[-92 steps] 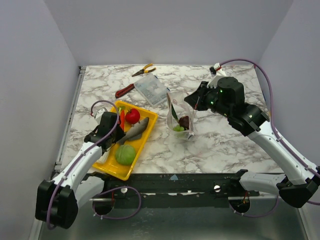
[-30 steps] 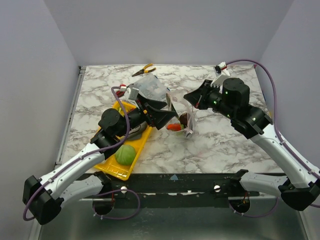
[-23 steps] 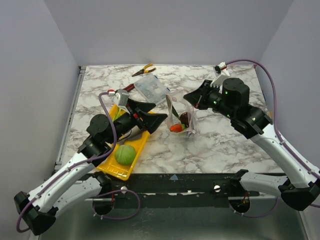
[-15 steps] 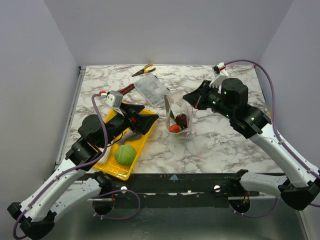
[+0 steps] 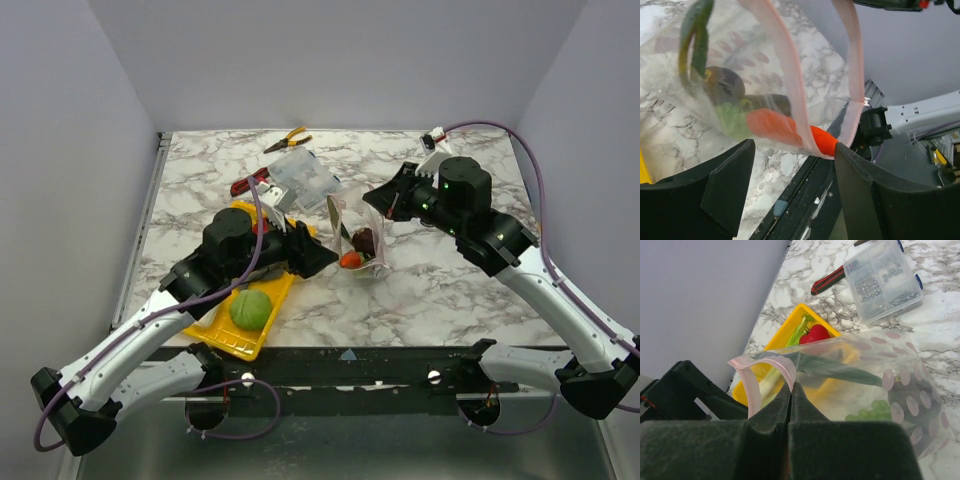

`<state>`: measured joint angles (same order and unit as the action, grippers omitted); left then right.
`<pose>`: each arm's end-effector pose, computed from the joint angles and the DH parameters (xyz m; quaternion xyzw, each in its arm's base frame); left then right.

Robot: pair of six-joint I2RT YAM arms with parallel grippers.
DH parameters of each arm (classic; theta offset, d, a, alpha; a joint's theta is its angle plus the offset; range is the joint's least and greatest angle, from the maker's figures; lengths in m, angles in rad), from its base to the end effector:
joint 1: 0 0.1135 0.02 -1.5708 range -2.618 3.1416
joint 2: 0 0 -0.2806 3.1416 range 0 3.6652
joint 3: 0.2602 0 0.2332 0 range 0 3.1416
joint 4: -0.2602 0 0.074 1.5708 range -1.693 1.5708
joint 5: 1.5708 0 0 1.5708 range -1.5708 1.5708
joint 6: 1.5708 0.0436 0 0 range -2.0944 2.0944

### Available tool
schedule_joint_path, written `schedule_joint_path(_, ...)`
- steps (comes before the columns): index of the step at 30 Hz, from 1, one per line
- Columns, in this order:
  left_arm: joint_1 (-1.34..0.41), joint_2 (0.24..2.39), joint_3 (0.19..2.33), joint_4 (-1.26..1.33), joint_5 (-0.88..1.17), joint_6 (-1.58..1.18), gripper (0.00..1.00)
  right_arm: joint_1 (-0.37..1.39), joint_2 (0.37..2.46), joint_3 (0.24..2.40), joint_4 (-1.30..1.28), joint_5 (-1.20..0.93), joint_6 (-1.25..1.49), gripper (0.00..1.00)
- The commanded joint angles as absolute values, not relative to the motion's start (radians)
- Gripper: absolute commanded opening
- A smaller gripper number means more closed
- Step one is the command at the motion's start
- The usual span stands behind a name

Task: Place the food in the zip-top bag and seal the zipper
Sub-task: Adjust the fake vegetable in the zipper food storage bag.

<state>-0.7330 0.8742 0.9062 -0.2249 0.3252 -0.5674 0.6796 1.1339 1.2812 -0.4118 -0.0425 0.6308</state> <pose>0.1218 -0.1284 0.3738 0.1656 0.7506 -0.4792 0.4237 0.1768 0.1453 0.4294 -0.0323 0.7934 0.3836 0.4715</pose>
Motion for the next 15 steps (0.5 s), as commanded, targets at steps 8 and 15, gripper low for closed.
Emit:
schedule_joint_path(8,-0.856,0.958,1.325,-0.606,0.327,-0.141,0.62,0.684,1.134,1.284,-0.367,-0.079,0.632,0.01)
schedule_joint_path(15,-0.943,1.196,1.531,-0.853,0.127,-0.203,0.58,0.683,1.141,1.283,-0.372,-0.084,0.632,0.01)
